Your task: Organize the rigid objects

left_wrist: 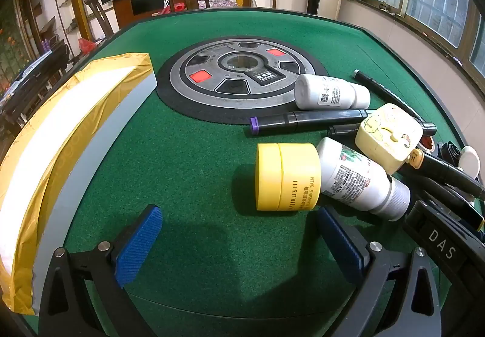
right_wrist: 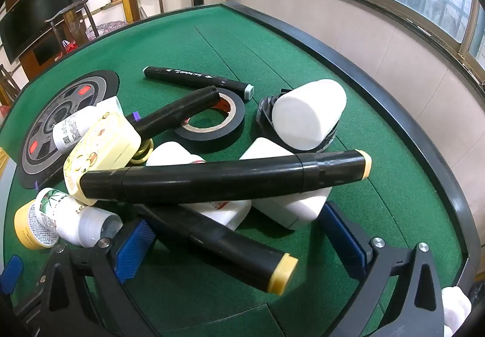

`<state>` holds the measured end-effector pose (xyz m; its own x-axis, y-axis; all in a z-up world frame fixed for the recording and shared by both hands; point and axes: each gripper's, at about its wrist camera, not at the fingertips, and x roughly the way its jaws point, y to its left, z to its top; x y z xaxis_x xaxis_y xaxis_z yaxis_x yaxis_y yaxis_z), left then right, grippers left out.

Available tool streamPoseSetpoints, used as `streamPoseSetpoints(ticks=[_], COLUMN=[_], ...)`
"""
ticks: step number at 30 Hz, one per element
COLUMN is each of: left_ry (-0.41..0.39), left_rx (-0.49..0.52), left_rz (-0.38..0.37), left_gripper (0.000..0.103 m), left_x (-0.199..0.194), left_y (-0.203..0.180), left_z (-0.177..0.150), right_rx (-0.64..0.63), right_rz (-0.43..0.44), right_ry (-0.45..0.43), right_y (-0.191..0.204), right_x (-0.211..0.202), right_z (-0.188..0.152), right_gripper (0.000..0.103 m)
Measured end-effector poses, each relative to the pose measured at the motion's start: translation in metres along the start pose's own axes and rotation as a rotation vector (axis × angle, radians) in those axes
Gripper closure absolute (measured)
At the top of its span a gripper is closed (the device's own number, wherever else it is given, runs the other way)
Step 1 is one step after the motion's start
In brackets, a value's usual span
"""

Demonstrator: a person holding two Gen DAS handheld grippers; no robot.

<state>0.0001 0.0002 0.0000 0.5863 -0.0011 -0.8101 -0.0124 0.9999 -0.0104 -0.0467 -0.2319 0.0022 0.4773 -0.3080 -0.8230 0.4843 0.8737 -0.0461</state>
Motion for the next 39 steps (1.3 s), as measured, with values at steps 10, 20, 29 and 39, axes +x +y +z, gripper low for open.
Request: streamPoseSetpoints(ticks=[10,20,29,39], left_ry=[-0.001,0.0,0.053,0.059], left_rx=[0.001,0.0,0.068,0.083], left_rz=[0.0,-0.001,-0.048,-0.05], left_gripper=[0.001,0.001,0.001,0.001], left_x=[0.0,0.0,-0.003,-0.002], left_y=[0.0,0.0,0.012,0.007], left_z=[0.0,0.0,0.0,-0.002], right_rx=[0.0,-0.001,-0.001,-0.156], right_rz=[0.0,0.0,0.001,0.104], right_ry=[0.0,-0.001,-0.001,0.075], right_y=[0.0,0.0,-0.001,-0.007], right_x=[0.0,0.0,0.0,0.003], right_z=[0.0,0.0,0.0,0.002], right_gripper=[0.0,0.0,0.0,0.0])
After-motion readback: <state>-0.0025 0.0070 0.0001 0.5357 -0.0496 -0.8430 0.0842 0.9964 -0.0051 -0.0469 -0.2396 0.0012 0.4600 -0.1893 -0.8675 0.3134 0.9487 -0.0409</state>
